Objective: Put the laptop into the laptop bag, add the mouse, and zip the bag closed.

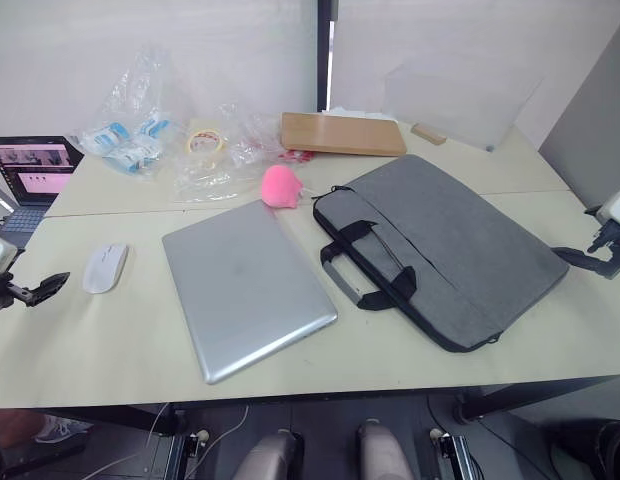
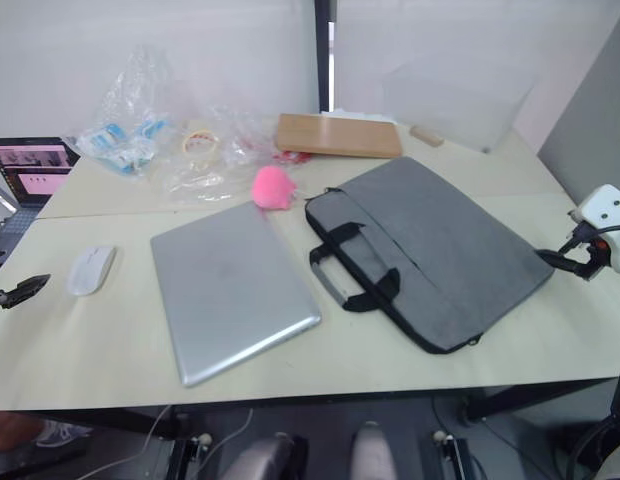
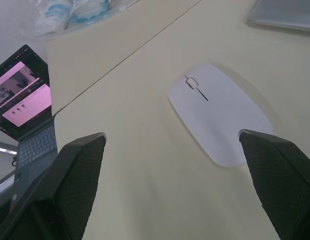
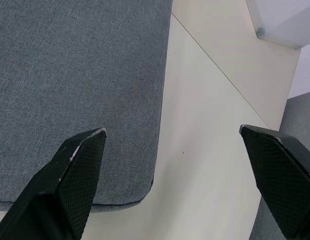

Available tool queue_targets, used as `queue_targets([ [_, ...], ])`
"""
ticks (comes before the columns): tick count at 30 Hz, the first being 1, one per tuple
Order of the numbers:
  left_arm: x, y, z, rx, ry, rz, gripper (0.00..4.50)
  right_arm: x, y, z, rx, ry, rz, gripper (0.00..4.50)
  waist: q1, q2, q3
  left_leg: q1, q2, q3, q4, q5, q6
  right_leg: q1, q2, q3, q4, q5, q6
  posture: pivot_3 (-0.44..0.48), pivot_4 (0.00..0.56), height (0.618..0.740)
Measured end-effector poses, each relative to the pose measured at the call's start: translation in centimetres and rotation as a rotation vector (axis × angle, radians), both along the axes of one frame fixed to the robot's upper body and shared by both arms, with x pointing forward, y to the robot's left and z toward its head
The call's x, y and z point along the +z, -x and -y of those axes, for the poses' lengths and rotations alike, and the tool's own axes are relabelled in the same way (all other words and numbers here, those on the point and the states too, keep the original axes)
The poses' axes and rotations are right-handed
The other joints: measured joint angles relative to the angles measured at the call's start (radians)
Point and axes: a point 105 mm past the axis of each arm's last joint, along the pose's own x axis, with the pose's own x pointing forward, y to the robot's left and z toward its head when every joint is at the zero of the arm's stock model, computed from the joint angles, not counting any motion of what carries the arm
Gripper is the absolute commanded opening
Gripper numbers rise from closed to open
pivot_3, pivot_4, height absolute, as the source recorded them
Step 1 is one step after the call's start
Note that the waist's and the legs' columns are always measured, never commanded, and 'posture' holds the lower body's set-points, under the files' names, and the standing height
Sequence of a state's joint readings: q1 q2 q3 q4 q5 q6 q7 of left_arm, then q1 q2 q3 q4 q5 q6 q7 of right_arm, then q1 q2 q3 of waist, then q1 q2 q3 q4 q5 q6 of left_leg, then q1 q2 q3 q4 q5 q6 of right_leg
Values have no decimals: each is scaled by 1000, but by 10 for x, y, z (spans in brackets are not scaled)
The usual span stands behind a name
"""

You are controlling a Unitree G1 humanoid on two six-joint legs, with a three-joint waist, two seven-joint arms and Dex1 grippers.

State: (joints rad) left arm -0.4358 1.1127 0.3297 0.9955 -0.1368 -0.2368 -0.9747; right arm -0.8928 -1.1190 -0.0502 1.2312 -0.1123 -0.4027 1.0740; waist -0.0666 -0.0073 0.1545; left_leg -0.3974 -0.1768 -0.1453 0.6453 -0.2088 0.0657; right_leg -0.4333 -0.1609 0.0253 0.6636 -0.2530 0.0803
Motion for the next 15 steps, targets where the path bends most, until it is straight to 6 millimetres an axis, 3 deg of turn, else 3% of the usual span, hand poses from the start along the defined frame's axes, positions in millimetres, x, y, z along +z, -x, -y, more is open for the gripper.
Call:
queue_targets([
  [15, -1, -1, -1, 7, -39, 1, 4484, 0, 0, 1, -5, 3, 6, 4500, 0, 0, 0, 0, 0, 1, 0, 0, 0, 0, 0, 0, 0, 0, 0, 0, 150, 740],
])
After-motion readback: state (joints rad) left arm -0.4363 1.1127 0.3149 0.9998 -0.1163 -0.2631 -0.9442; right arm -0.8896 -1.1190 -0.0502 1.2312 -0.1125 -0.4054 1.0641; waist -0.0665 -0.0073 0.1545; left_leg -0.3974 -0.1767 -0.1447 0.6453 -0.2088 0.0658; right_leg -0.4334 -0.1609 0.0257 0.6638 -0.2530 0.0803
